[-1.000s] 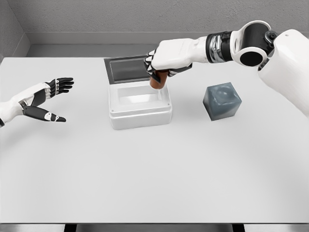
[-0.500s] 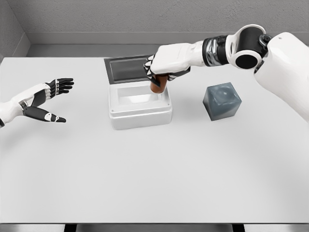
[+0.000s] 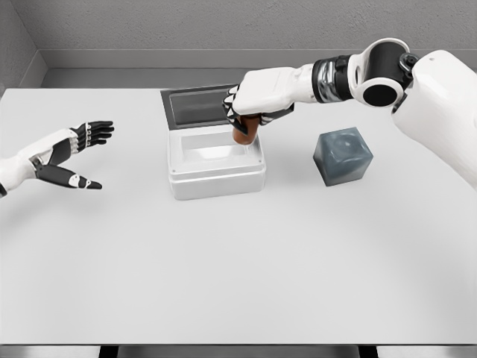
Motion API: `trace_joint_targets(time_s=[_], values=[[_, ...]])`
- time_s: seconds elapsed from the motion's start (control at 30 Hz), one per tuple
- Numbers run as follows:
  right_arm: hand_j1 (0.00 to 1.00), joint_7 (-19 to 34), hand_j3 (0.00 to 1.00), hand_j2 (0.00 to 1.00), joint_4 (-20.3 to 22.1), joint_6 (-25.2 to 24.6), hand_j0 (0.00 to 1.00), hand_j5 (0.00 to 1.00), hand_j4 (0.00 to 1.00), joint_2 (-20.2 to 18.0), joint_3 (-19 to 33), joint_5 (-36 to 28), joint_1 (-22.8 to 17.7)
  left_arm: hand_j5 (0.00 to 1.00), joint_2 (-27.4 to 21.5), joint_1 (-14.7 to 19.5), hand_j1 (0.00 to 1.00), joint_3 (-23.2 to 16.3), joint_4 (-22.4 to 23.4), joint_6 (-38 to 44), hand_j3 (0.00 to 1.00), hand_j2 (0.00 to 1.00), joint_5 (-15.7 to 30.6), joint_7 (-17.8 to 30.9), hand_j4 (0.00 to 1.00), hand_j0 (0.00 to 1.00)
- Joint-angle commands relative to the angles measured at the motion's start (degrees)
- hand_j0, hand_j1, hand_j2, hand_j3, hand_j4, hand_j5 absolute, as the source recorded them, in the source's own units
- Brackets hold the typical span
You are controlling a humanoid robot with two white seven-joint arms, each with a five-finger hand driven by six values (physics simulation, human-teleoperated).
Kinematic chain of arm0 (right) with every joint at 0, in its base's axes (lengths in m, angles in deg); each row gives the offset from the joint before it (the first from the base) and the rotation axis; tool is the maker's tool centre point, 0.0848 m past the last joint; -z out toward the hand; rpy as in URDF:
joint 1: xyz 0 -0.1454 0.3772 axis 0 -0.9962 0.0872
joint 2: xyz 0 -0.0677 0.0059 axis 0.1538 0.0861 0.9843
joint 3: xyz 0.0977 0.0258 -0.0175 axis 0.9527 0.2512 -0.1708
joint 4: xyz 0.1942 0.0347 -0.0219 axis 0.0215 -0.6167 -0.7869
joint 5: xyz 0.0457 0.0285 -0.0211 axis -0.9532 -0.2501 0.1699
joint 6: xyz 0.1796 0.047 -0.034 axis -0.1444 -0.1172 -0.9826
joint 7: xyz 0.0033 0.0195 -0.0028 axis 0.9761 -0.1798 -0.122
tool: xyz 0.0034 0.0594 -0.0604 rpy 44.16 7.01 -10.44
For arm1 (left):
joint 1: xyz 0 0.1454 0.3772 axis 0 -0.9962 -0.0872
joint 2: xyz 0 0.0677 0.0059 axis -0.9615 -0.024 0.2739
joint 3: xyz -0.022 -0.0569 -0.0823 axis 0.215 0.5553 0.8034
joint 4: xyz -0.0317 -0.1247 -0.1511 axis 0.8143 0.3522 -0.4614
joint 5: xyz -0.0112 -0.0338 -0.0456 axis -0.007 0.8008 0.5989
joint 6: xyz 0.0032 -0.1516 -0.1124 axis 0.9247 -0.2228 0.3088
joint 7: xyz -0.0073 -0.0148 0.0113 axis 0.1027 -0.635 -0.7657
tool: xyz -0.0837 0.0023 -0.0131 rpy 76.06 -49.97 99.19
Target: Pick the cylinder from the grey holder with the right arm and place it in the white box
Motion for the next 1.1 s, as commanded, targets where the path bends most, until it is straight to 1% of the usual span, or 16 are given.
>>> trace_joint_targets(time_s=[0.0,0.13,0.17,0.2,0.5,0.6,0.63,0.7,0.77,0.83,0.87,0.9,0.93,0.97,1.03,1.07], values=[[0.33,-0.03,0.33,0.33,0.22,-0.15,0.33,0.33,0.33,-0.03,-0.03,-0.25,0.00,1.00,-0.06,0.00,1.00,0.15,-0.03,0.05,1.00,1.00,0.38,0.00,1.00,1.00],[0.33,-0.03,0.33,0.33,0.58,-0.15,0.33,0.33,0.33,-0.03,-0.03,-0.25,0.35,1.00,-0.06,0.00,1.00,0.07,-0.03,-0.03,1.00,1.00,0.38,0.00,1.00,1.00],[0.43,-0.03,0.43,0.43,0.66,-0.15,0.43,0.43,0.43,-0.03,-0.11,-0.08,0.44,1.00,-0.06,0.00,1.00,0.15,-0.03,0.05,1.00,1.00,0.38,0.00,1.00,1.00],[1.00,-0.03,1.00,1.00,0.66,-0.15,1.00,1.00,1.00,-0.03,0.06,0.36,0.44,1.00,-0.06,0.00,1.00,0.07,-0.03,0.05,1.00,1.00,0.38,0.00,1.00,1.00],[1.00,-0.03,1.00,1.00,1.90,-0.15,1.00,1.00,1.00,-0.47,0.24,0.28,0.88,1.00,-0.06,0.00,1.00,0.15,-0.03,0.05,1.00,1.00,0.38,0.00,1.00,1.00],[1.00,-0.03,1.00,1.00,2.16,-0.15,1.00,1.00,1.00,-3.46,2.43,-0.16,0.97,1.00,-0.06,0.00,1.00,0.15,-0.03,0.05,1.00,1.00,0.38,0.00,1.00,1.00],[1.00,-0.03,1.00,1.00,2.77,-0.15,1.00,1.00,1.00,-6.27,2.96,-0.34,0.79,1.00,-0.06,0.00,1.00,0.15,-0.03,0.05,1.00,1.00,0.38,0.00,1.00,1.00],[1.00,-0.03,1.00,1.00,2.77,-0.15,1.00,1.00,1.00,-10.05,4.54,-0.43,-1.05,1.00,-0.06,0.00,1.00,0.15,-0.03,0.05,1.00,1.00,0.38,0.00,1.00,1.00],[1.00,-0.03,1.00,1.00,2.42,-0.15,1.00,1.00,1.00,-13.48,10.34,-0.43,-5.62,1.00,-0.06,0.00,1.00,0.15,-0.03,0.05,1.00,1.00,0.38,0.00,1.00,1.00],[1.00,-0.03,1.00,1.00,2.07,-0.15,1.00,1.00,1.00,-15.77,12.71,-0.34,-8.96,1.00,-0.06,0.17,1.00,0.15,-0.03,0.05,1.00,1.00,0.38,0.00,1.00,1.00],[1.00,-0.03,1.00,1.00,2.07,-0.15,1.00,1.00,1.00,-17.00,16.05,-0.34,-10.63,1.00,0.21,0.62,1.00,0.15,0.84,0.67,1.00,1.00,0.38,0.00,1.00,1.00],[1.00,-0.03,1.00,1.00,2.07,-0.15,1.00,1.00,1.00,-17.09,18.95,-0.34,-11.78,1.00,0.73,1.67,1.00,0.15,1.46,0.85,1.00,1.00,0.46,0.00,1.00,1.00],[1.00,-0.03,1.00,1.00,2.16,-0.15,1.00,1.00,1.00,-17.26,20.27,-0.34,-12.13,1.00,0.91,2.55,1.00,0.15,1.29,0.93,1.00,1.00,0.55,0.00,1.00,1.00],[1.00,-0.03,1.00,1.00,2.33,-0.15,1.00,1.00,1.00,-18.05,20.80,-0.34,-12.13,1.00,1.87,3.43,1.00,1.20,1.29,1.72,1.00,1.00,0.38,0.00,1.00,1.00],[1.00,-0.03,1.00,1.00,2.42,-0.15,1.00,1.00,1.00,-18.05,21.24,-0.34,-12.13,1.00,2.76,3.60,1.00,4.46,1.29,2.69,1.00,1.00,0.38,0.00,1.00,1.00],[1.00,-0.03,1.00,1.00,2.42,-0.15,1.00,1.00,1.00,-18.05,21.24,-0.34,-12.22,1.00,3.11,4.65,1.00,5.51,1.37,3.57,1.00,1.00,0.38,0.00,1.00,1.00]])
